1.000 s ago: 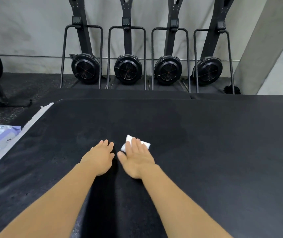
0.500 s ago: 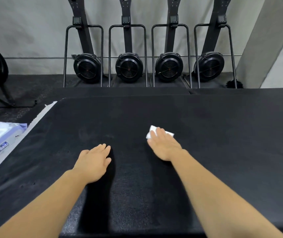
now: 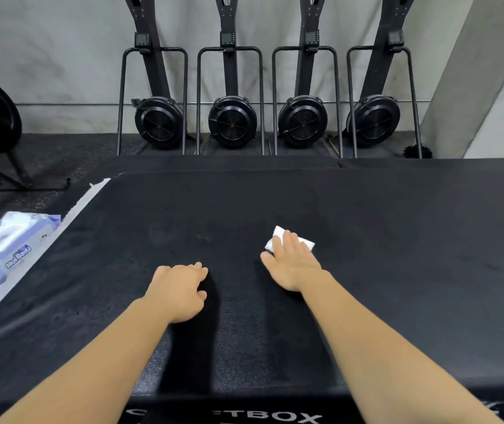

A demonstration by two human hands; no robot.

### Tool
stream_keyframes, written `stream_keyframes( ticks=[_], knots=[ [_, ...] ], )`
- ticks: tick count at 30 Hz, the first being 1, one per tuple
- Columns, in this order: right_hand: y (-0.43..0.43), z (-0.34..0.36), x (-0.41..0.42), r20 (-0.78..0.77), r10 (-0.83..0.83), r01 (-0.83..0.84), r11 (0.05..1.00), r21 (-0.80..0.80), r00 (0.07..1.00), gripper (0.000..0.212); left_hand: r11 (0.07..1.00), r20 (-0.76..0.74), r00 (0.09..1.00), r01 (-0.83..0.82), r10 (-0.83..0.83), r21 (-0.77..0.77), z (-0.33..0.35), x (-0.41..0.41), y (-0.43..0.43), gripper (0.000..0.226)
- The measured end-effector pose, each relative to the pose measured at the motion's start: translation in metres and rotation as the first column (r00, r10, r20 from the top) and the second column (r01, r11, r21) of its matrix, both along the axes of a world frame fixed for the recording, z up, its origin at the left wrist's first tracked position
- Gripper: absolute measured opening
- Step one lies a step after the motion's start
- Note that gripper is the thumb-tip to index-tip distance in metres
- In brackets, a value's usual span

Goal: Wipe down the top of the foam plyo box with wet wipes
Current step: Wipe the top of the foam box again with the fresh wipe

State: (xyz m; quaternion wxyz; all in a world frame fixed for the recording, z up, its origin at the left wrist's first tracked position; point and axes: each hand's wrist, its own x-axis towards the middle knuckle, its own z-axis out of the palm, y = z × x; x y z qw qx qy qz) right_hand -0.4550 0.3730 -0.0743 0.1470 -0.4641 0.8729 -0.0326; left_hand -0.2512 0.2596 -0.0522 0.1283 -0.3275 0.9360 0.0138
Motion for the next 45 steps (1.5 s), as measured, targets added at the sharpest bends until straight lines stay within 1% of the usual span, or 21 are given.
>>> stream_keyframes(
  ticks=[2, 5, 8, 11, 14, 15, 19, 24, 28, 31, 34, 37, 39, 42, 45],
  knots=[
    [-0.008, -0.002, 0.026, 0.010, 0.041, -0.041, 0.999, -0.018, 0.999, 0.065, 1.000, 0.020, 1.000, -0.001, 0.001, -0.004, -0.001, 0.000, 0.001, 0.058],
    [-0.018, -0.004, 0.066, 0.042, 0.111, -0.111, 0.994, -0.004, 0.993, 0.067, 1.000, 0.031, 1.000, -0.006, 0.006, -0.014, -0.001, 0.000, 0.003, 0.058],
    [-0.025, -0.004, 0.098, 0.098, 0.193, -0.193, 0.981, -0.011, 0.976, 0.065, 0.999, 0.028, 1.000, 0.008, -0.006, -0.038, 0.001, -0.001, 0.006, 0.053],
    [-0.023, 0.000, 0.103, 0.126, 0.264, -0.261, 0.965, -0.039, 0.956, 0.061, 0.999, 0.047, 0.999, 0.001, 0.001, -0.035, 0.005, -0.001, 0.008, 0.052],
    [-0.015, 0.005, 0.083, 0.066, 0.305, -0.304, 0.952, -0.030, 0.950, 0.053, 1.000, 0.077, 0.997, -0.009, 0.011, -0.023, 0.007, -0.002, 0.008, 0.053],
    [-0.010, 0.005, 0.074, 0.050, 0.293, -0.292, 0.956, -0.020, 0.955, 0.052, 1.000, 0.094, 0.995, -0.017, 0.018, -0.012, 0.007, -0.003, 0.009, 0.055],
    [0.013, 0.001, 0.025, 0.039, 0.154, -0.151, 0.987, -0.061, 0.987, 0.051, 0.999, 0.115, 0.993, -0.042, 0.040, 0.018, 0.006, -0.004, 0.008, 0.056],
    [0.045, 0.000, -0.032, 0.007, -0.019, 0.019, 1.000, -0.020, 1.000, 0.049, 0.997, 0.099, 0.994, -0.058, 0.054, 0.042, 0.003, -0.004, 0.006, 0.056],
    [0.043, 0.000, -0.030, -0.024, -0.079, 0.080, 0.996, 0.030, 0.997, 0.055, 0.995, 0.088, 0.994, -0.070, 0.064, 0.072, 0.001, -0.005, 0.003, 0.057],
    [0.031, 0.001, -0.004, -0.002, -0.111, 0.111, 0.994, -0.007, 0.994, 0.060, 0.994, 0.089, 0.993, -0.080, 0.072, 0.081, 0.001, -0.006, 0.002, 0.057],
    [0.019, -0.003, 0.031, 0.031, -0.033, 0.033, 0.999, 0.000, 0.999, 0.068, 0.992, 0.095, 0.992, -0.090, 0.082, 0.087, 0.000, -0.007, 0.002, 0.058],
    [0.008, -0.005, 0.064, 0.040, 0.035, -0.035, 0.999, 0.011, 0.999, 0.070, 0.993, 0.099, 0.991, -0.094, 0.087, 0.068, 0.001, -0.009, 0.004, 0.058],
    [0.001, -0.004, 0.085, 0.050, 0.088, -0.089, 0.996, 0.011, 0.995, 0.068, 0.995, 0.093, 0.992, -0.091, 0.086, 0.046, 0.003, -0.009, 0.008, 0.057],
    [-0.006, -0.005, 0.110, 0.111, 0.191, -0.191, 0.982, -0.013, 0.975, 0.062, 0.997, 0.074, 0.994, -0.077, 0.075, 0.025, 0.005, -0.007, 0.011, 0.047],
    [-0.005, -0.003, 0.112, 0.133, 0.253, -0.252, 0.967, -0.024, 0.958, 0.059, 0.997, 0.063, 0.995, -0.077, 0.075, 0.030, 0.006, -0.004, 0.013, 0.045]
  ],
)
